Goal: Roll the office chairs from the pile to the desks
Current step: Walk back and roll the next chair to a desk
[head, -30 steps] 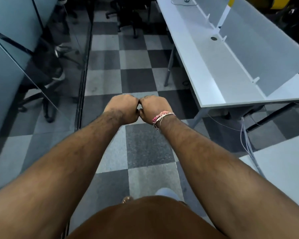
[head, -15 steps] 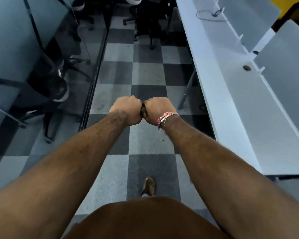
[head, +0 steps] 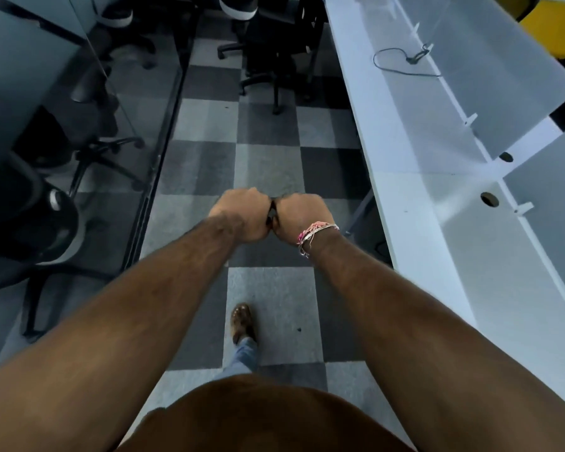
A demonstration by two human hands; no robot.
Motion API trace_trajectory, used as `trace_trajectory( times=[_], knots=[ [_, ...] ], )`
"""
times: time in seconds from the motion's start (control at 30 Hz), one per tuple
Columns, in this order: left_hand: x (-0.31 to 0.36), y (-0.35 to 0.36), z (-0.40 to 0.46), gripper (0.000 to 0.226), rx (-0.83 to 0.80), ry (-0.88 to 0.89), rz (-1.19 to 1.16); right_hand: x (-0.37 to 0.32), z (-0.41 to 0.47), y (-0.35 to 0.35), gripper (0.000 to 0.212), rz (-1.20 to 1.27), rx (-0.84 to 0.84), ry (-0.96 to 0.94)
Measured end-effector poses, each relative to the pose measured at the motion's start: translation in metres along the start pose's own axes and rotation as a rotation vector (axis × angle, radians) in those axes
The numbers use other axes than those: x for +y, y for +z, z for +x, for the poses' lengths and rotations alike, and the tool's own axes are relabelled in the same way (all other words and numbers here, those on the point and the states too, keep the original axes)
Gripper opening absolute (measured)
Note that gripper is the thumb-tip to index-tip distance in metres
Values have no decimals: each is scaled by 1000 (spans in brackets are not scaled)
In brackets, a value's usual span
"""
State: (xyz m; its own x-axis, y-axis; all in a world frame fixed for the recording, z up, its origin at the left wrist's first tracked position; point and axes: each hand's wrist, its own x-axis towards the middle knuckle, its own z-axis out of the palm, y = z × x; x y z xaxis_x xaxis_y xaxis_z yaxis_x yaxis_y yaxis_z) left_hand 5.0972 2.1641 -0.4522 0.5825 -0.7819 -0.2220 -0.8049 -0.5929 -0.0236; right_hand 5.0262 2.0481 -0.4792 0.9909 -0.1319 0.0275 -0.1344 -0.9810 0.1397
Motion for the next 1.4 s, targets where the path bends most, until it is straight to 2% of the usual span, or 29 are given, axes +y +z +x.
trace_trajectory(
  times=[0.3, 0.53, 0.77, 0.97, 1.07, 1.4],
  knots=[
    [-103, -59, 238, 20, 1, 63, 4, 100, 231, 10, 22, 49, -32, 70],
    [-151, -76, 395, 18, -3, 62, 8, 178, 372, 29, 24, 70, -43, 65],
    [-183, -109, 603, 17, -72, 22, 53, 300, 546, 77, 24, 73, -72, 58],
    [-230, -170, 767, 8, -10, 46, -52, 405, 700, 72, 21, 63, -59, 40],
    [-249, -196, 840, 16, 24, 62, -39, 445, 767, 68, 22, 70, -37, 53],
    [-324, -231, 1106, 16, 29, 155, -33, 574, 995, 112, 24, 133, -19, 173]
  ],
)
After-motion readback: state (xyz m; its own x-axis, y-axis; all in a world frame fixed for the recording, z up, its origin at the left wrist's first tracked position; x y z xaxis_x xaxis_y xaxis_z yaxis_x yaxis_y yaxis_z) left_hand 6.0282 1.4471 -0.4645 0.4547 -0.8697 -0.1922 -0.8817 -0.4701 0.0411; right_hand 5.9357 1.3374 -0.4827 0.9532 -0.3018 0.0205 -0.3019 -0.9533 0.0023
